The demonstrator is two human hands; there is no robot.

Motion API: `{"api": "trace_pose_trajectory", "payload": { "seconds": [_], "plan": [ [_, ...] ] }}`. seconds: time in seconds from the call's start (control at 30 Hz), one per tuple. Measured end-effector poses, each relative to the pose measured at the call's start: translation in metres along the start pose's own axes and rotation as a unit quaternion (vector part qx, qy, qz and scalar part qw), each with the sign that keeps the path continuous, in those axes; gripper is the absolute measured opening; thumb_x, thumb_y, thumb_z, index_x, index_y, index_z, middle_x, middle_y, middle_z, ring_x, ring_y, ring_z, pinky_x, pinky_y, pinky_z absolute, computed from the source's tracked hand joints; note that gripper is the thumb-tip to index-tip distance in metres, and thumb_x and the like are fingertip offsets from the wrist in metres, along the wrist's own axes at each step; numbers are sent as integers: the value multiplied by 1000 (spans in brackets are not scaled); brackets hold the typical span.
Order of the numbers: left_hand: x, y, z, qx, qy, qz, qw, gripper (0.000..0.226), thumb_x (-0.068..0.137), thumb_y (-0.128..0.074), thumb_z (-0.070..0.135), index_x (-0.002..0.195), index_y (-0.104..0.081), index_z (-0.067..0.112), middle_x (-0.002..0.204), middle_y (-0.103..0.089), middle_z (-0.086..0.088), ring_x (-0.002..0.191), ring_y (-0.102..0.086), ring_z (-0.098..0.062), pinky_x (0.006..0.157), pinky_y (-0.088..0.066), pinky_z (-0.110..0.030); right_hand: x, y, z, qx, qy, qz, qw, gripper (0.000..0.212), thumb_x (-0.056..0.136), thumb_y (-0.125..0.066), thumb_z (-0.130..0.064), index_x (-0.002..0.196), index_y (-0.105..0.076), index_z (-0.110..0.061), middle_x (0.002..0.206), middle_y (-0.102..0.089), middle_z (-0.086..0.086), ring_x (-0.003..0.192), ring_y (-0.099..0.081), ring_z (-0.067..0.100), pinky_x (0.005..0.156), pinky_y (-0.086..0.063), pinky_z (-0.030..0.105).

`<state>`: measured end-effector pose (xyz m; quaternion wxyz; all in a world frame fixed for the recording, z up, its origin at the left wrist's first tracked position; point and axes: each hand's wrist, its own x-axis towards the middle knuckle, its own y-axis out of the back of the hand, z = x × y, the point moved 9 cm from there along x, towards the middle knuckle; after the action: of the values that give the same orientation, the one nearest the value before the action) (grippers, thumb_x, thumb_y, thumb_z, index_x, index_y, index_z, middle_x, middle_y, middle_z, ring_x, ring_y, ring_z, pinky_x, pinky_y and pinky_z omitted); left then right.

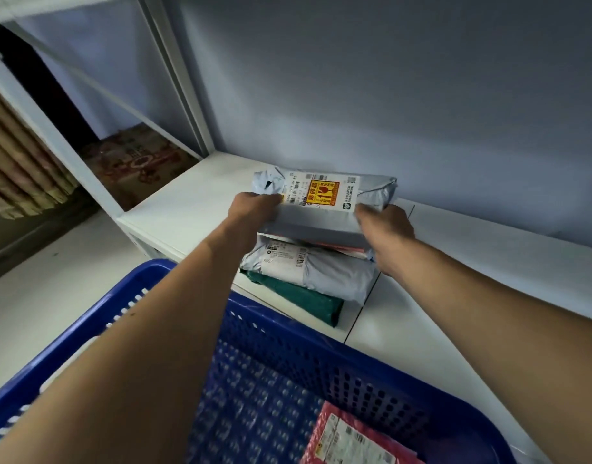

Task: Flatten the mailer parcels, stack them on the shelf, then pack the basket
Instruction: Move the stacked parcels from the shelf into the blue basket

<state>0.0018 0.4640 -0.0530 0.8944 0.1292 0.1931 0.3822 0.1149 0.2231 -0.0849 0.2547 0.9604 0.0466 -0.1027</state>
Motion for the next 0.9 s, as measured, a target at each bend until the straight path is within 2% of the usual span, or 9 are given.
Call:
{"api": "trace_pose_trajectory", "payload": {
  "seconds": [0.13, 0.27, 0.33, 0.4, 0.47, 0.63, 0.7, 0.83, 0.9],
  "plan": [
    [-31, 11, -6, -41, 58, -3, 997, 42, 82, -74, 30, 111, -60, 4, 106, -64, -13, 96, -63, -29, 90, -54, -42, -28, 23, -4, 6, -3, 47, 999, 58, 72, -44, -60, 106, -64, -17, 104, -68, 8, 98, -61, 35, 85, -54, 47],
    [-67, 37, -9, -77, 78, -10, 994, 45, 81, -72, 35, 114, -59, 7, 105, -68, -11, 89, -68, -26, 86, -58, -43, -65, 39, -19, 0, 56, 63, 996, 63, 78, -39, -67, 111, -59, -17, 109, -66, 9, 100, -60, 35, 85, -53, 48],
    [-90, 57, -10, -97, 76, 8, 992, 44, 85, -70, 35, 115, -57, 7, 99, -67, -9, 84, -67, -23, 76, -60, -37, -91, 43, -19, 44, 61, 55, 996, 60, 86, -40, -62, 116, -55, -12, 113, -63, 12, 99, -60, 34, 85, -53, 48],
    [-121, 80, -17, -105, 78, 15, 991, 41, 88, -67, 37, 114, -56, 8, 91, -66, -6, 73, -64, -19, 54, -54, -28, -123, 43, -12, 71, 49, 35, 996, 55, 95, -38, -55, 120, -52, -9, 118, -60, 14, 103, -59, 33, 87, -52, 46],
    [-144, 96, -33, -106, 86, 9, 991, 41, 88, -67, 40, 115, -58, 10, 90, -68, -4, 69, -64, -18, 48, -49, -24, -150, 38, 3, 97, 32, 20, 995, 51, 99, -35, -51, 119, -54, -8, 118, -61, 14, 102, -59, 32, 86, -50, 41],
    [-191, 128, -102, -84, 116, 8, 990, 24, 93, -62, 36, 101, -64, 13, 88, -71, -2, 75, -67, -16, 58, -51, -28, -216, 13, 52, 139, -13, -35, 990, 42, 97, -44, -44, 117, -51, -8, 110, -60, 11, 86, -54, 24, 63, -38, 30],
    [-204, 127, -142, -61, 165, -28, 984, 24, 95, -59, 35, 98, -63, 12, 85, -72, -4, 70, -67, -18, 58, -52, -30, -240, 2, 80, 129, -49, -68, 988, 41, 95, -48, -40, 120, -51, -8, 111, -58, 9, 87, -52, 23, 62, -38, 29],
    [-212, 120, -222, -27, 253, -82, 964, 38, 92, -60, 38, 113, -64, 7, 96, -74, -9, 85, -68, -25, 90, -53, -38, -267, -22, 139, 92, -121, -114, 982, 41, 91, -51, -38, 119, -51, -8, 115, -61, 12, 92, -60, 26, 68, -45, 31],
    [-215, 112, -251, 10, 264, -102, 959, 36, 94, -59, 34, 116, -62, 6, 99, -73, -12, 85, -67, -27, 91, -51, -40, -275, -30, 172, 77, -165, -133, 974, 41, 89, -52, -37, 118, -49, -8, 112, -63, 12, 91, -62, 27, 67, -49, 30]
  ]
}}
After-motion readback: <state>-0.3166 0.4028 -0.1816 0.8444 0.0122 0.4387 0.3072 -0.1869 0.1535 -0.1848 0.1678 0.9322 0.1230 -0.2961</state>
